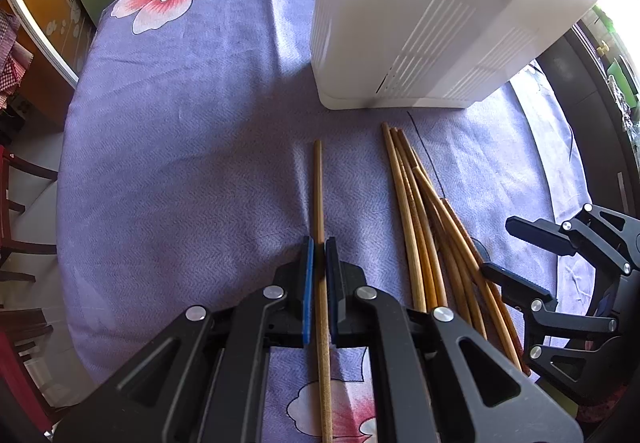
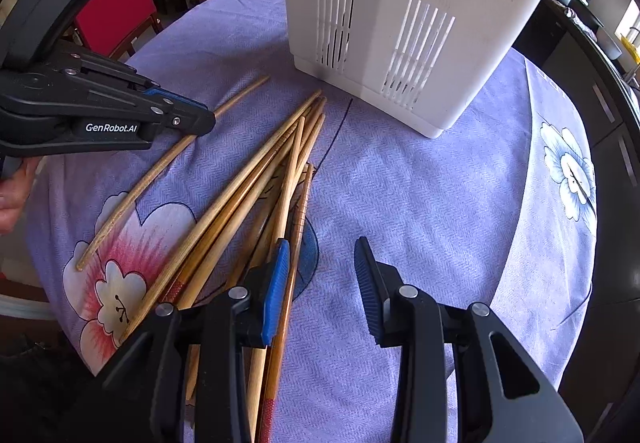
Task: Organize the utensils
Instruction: 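Move the right gripper over the chopstick pile and close on one chopstick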
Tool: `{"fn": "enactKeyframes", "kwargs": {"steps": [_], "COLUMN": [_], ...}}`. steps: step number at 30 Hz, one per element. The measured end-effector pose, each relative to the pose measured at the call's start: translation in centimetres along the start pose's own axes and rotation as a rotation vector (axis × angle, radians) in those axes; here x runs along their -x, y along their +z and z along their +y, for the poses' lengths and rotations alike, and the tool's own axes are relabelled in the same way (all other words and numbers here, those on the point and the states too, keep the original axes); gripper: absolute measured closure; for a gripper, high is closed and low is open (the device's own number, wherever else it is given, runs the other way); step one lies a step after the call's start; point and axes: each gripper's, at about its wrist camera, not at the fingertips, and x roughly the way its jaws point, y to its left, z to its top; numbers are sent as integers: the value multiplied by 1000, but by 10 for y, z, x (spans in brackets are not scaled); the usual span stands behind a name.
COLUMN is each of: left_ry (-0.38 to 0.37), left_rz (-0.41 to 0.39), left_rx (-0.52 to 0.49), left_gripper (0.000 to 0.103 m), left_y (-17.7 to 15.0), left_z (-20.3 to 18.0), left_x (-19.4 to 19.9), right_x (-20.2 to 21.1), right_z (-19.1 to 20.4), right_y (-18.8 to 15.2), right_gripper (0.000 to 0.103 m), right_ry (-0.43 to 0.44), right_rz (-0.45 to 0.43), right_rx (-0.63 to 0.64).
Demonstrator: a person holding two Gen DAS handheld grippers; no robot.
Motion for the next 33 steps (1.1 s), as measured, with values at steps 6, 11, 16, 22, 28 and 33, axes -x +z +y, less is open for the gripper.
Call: {"fn": "enactKeyframes", "kwargs": {"steps": [6,11,16,22,28,33], "left_ry": [1,9,15,24,74,81], "left_rz": [1,3,10,21,26,36], "left_rx": [-3,-2,-6,-30,-62,-44], "left_gripper": [97,97,94,83,81,97], "left_y": [0,2,6,9,9,12], "left_z": [0,-1,-5,-13,-30,-30], "left_x": [0,-1,-2,-3,-6,-7], "right_x": [-9,-13,-13,-9,-9,-10], "right_z": [4,5,5,-3,6,-6], "right_y": [6,16,16,6,5,4], "right_gripper": [68,68,77,77,94,96], "right_ry": [-5,-15,4,-12,0,33], "right_rz": [24,20,22,38,24,9], "right_rx": [15,21,29,26,43,-3]}}
